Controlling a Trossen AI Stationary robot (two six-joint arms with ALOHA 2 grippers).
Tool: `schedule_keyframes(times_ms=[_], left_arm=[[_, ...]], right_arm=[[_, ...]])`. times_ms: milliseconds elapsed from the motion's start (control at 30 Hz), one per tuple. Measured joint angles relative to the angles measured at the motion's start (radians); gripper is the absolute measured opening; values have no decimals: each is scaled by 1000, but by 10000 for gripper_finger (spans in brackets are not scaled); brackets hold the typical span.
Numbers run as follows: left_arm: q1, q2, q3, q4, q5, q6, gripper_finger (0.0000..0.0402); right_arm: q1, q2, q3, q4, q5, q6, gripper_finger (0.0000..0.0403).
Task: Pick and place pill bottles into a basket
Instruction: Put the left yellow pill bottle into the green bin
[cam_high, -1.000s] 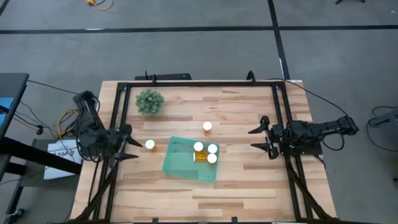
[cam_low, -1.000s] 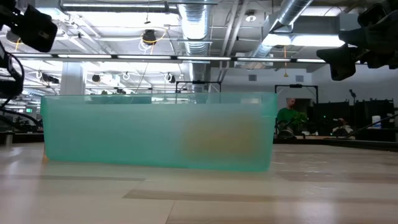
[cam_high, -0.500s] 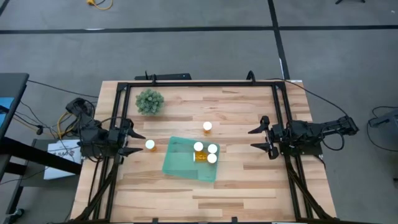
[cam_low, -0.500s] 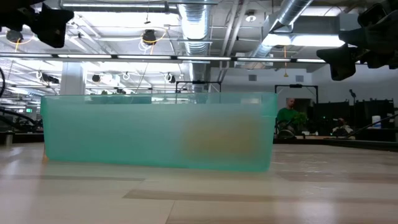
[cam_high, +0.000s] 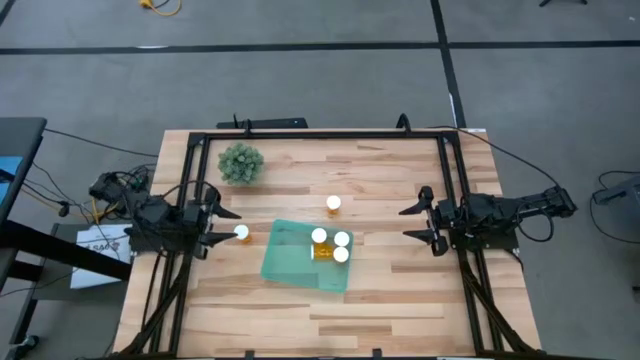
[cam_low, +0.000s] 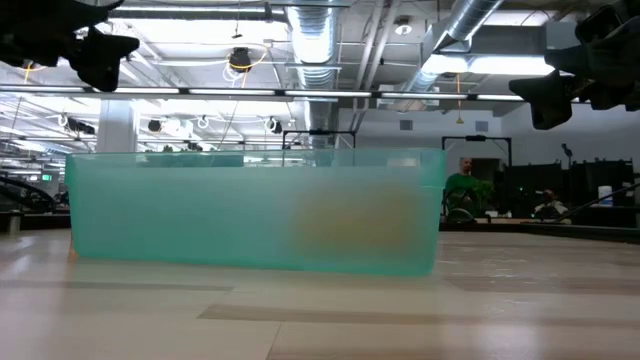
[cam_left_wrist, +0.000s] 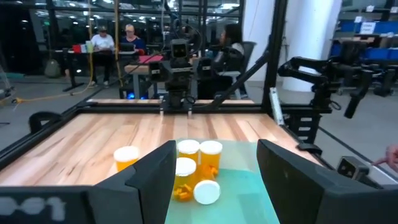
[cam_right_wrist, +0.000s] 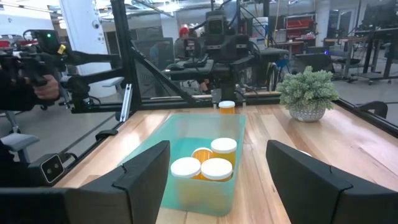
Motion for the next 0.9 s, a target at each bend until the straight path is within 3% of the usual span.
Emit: schedule_keyframes(times_ms=[267,567,733,900], left_arm=[[136,0,0,-56,101,-32,213],[264,0,0,-114,107,-36,213],[316,0,0,-232,181,-170,213],[318,1,1,-328,183,-282,213]], right_arm=[[0,0,0,0,0,0,260],[0,0,0,0,0,0,260],[0,0,0,0,0,0,260],[0,0,0,0,0,0,260]])
